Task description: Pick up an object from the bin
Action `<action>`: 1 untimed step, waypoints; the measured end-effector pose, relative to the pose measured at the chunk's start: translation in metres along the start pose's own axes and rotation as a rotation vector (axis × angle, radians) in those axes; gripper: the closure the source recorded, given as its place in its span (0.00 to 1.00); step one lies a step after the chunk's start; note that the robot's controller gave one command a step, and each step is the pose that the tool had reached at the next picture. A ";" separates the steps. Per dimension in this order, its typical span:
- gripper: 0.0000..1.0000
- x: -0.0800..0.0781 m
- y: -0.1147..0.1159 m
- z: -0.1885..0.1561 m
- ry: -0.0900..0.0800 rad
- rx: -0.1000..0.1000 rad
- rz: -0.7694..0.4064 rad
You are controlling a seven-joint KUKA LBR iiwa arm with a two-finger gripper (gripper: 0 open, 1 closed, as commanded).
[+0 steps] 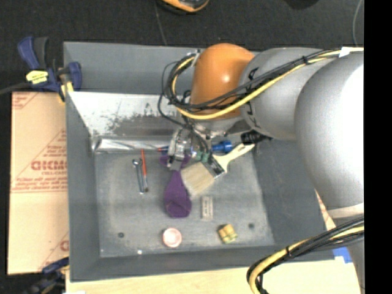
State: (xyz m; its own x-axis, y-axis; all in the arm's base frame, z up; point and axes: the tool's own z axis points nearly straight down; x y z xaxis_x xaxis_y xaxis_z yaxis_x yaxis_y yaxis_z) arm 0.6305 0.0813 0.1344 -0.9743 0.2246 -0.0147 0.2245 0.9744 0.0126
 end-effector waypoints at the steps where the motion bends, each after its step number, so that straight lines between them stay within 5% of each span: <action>1: 1.00 -0.001 0.000 -0.016 -0.002 -0.001 0.001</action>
Offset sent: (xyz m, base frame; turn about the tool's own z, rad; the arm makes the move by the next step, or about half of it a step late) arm 0.0006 -0.0003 0.0560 0.0005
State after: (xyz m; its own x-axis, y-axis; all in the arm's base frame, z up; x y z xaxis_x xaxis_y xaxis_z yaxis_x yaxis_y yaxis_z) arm 0.6309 0.0809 0.1509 -0.9741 0.2254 -0.0162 0.2252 0.9742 0.0135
